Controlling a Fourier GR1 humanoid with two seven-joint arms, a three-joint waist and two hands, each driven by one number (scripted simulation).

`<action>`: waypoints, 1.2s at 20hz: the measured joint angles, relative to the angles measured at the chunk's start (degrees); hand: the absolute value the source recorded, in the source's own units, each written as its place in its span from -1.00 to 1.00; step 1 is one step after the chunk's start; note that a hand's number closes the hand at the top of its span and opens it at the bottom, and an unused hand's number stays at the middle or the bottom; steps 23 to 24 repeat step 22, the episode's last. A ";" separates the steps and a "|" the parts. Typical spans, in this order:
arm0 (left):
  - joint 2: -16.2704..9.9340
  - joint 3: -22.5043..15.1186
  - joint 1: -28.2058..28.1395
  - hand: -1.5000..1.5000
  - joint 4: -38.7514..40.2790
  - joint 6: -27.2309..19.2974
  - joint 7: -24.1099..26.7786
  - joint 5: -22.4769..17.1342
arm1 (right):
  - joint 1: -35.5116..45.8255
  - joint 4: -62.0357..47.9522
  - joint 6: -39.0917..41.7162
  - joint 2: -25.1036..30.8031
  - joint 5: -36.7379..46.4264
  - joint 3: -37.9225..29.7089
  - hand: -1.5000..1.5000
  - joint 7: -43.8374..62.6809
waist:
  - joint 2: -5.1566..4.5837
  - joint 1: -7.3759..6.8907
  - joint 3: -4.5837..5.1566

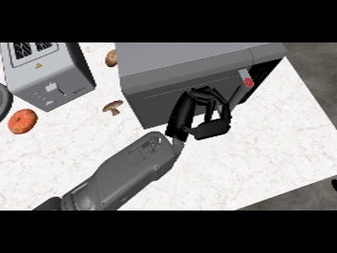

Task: Pick up the milk, place it into the microwave and close the microwave

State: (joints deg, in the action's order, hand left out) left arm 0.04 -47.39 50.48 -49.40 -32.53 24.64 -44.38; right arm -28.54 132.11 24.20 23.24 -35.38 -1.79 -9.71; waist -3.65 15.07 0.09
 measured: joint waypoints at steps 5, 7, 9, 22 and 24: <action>-0.01 -0.14 -0.18 1.00 0.16 -1.45 2.39 -1.54 | 0.61 0.15 1.20 0.74 -0.38 0.66 -1.00 0.08 | -0.10 0.66 0.00; -0.01 -0.21 -0.23 1.00 0.32 -1.68 3.45 -1.99 | 0.71 0.13 1.65 1.02 -0.44 0.78 -1.00 0.08 | -0.15 0.84 0.00; 0.00 -0.31 -0.23 1.00 0.42 -1.96 4.41 -2.45 | 1.00 0.14 2.07 1.36 -0.51 0.95 -1.00 0.13 | -0.23 1.00 0.01; 0.00 -1.13 -0.02 1.00 1.31 -3.36 9.24 -4.96 | 2.06 0.09 3.32 2.60 -0.92 1.55 -1.00 0.39 | -0.55 1.76 0.02; 0.00 -1.13 -0.02 1.00 1.31 -3.36 9.24 -4.96 | 2.06 0.09 3.32 2.60 -0.92 1.55 -1.00 0.39 | -0.55 1.76 0.02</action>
